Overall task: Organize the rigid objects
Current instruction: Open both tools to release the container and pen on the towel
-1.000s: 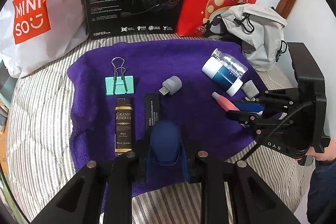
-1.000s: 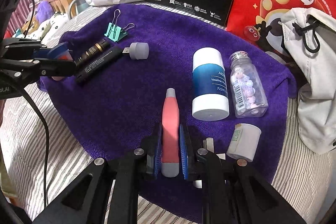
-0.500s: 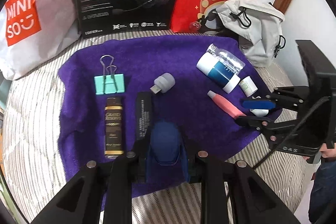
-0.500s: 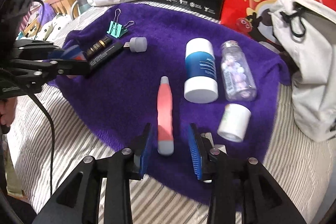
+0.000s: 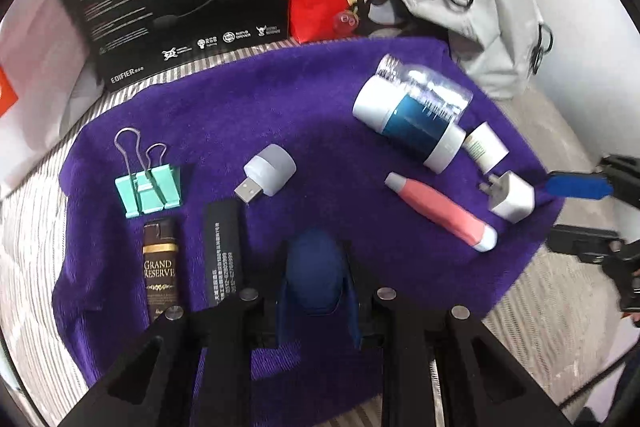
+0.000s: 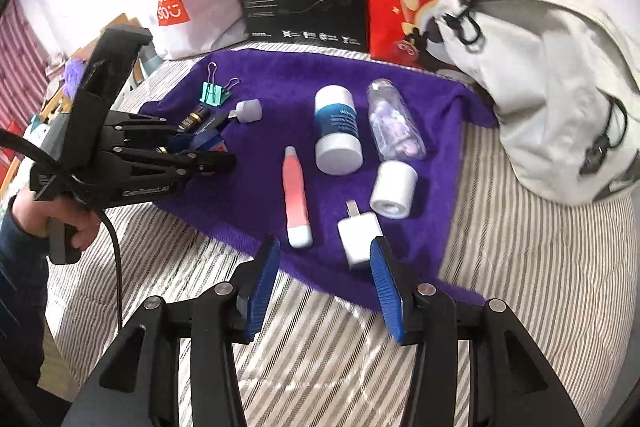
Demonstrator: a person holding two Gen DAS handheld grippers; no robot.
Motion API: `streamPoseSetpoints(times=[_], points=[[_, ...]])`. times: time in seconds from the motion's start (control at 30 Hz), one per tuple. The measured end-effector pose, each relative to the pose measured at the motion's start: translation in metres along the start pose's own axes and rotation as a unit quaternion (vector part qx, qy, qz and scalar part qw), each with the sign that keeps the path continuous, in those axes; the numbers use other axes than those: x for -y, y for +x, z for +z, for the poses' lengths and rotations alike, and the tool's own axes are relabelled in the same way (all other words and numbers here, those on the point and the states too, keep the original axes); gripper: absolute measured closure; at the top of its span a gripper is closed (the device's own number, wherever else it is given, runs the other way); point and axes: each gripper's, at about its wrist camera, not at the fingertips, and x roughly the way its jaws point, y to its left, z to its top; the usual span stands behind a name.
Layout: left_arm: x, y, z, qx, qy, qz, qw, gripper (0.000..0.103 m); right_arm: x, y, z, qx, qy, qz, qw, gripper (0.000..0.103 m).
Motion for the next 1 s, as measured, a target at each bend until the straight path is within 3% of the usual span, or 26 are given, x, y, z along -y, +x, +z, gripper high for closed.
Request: streamPoseSetpoints(times=[0.3,0.37,0.43,0.53,0.77,0.8,0.9,1.0], points=[[0.003,-0.002,-0.003,0.006,0.012,0.018,0.9998,0.080,0.007,-0.002,-0.014,-0.002,0.032,0.005,0.999,0.054],[0.004,-0.004,-0.006,0.007,0.011,0.011,0.9999,0.072,0.008,-0.004,-0.015,-0.001,0.041,0.007,0.999,0.049],[0.007,-0.006,-0.009,0.006,0.012,0.001,0.9999,0.056,0.009,-0.006,-0.017,-0.002,0.046,0.003,0.999,0.048],[0.008,-0.008,-0.011,0.009,-0.004,0.022,0.9997,0.051,0.009,-0.009,-0.021,-0.004,0.050,0.000,0.999,0.046],[0.010,-0.027,-0.016,0.002,-0.017,0.032,0.9993,0.049,0.006,-0.021,-0.031,-0.006,0.058,-0.011,0.998,0.034],[0.012,-0.033,-0.016,0.003,-0.016,0.037,0.9992,0.045,0.006,-0.022,-0.032,-0.007,0.060,-0.013,0.998,0.031],[0.016,-0.052,-0.022,0.011,-0.023,0.053,0.9982,0.018,0.003,-0.025,-0.034,-0.009,0.063,-0.013,0.998,0.023],[0.022,-0.072,-0.029,0.020,-0.024,0.068,0.9972,0.012,0.001,-0.026,-0.036,-0.013,0.067,-0.013,0.998,0.019]])
